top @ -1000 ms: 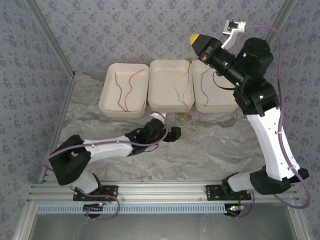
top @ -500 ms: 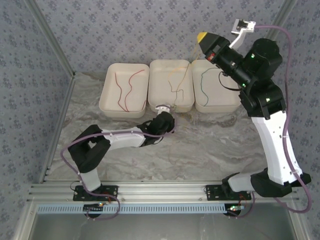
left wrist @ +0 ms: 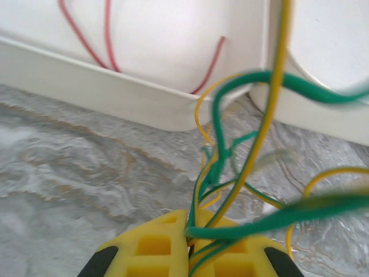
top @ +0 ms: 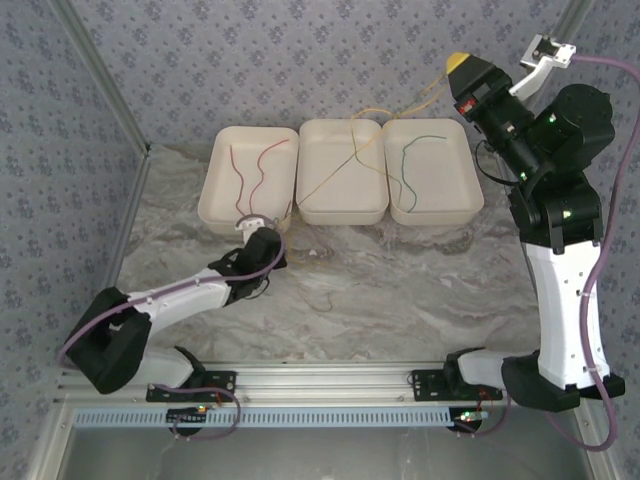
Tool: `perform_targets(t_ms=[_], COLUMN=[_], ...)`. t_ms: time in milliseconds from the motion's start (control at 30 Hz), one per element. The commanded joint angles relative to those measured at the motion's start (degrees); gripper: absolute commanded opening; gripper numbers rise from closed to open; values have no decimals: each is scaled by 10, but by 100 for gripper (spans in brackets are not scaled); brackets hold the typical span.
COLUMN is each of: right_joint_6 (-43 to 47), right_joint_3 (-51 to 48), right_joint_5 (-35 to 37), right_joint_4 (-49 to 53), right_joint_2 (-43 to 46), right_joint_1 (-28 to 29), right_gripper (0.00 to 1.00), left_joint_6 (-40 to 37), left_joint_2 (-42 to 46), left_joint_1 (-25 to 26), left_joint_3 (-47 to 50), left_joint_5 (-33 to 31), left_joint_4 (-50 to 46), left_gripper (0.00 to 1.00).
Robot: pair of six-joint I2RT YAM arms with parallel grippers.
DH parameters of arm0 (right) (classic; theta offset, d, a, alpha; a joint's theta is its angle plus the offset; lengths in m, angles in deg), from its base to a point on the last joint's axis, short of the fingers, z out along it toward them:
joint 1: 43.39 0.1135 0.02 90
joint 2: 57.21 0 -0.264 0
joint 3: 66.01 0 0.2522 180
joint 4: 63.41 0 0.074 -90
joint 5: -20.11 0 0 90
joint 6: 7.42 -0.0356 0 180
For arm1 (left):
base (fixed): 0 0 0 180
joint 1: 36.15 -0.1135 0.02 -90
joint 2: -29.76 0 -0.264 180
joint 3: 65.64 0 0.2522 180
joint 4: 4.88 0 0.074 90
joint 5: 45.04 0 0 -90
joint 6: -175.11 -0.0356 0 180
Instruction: Untangle the cables
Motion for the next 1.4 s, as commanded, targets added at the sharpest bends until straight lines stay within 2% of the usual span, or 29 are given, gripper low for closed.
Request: perform_targets(t_ms=[0,200,433,500,567,667,767,967,1067,1233,1367], right_joint_6=[-6,-15,-18,-18,-7,56,118,183,189,167,165], right_joint_3=[2,4,26,37,57,66,49,-101,-232,-461,-531], right_joint_5=[3,20,13,-18,-53,-59,-26,-52,-1,60,79], right_joint_4=[-22,-16,-4,-2,19,60,120,141,140,65,35], right_joint_2=[11,23,24,9,-14,-28,-19,30,69,106,60], right_joint_1=[-18,-59,-99,-97,-88,-53,-26,3,28,20,-1], right_gripper=[0,0,0,0,0,0,0,0,0,0,0], left_joint_6=[47,60,34,14,2,0,2,-19,-38,-67,-77], left_joint_2=[22,44,35,34,35,54,103,181,193,187,168], left_joint_1=[-26,-69,-126,-126,-125,-126,-126,-137,-149,-152,-152], left_joint_3=[29,75,90,90,87,81,85,70,48,22,9], left_joint_5=[11,24,90,116,126,112,98,86,90,94,106], left_joint_4=[-81,-99,-88,-69,-65,-91,-116,-171,-197,-208,-202], left_gripper=[0,0,0,4,2,0,0,0,0,0,0])
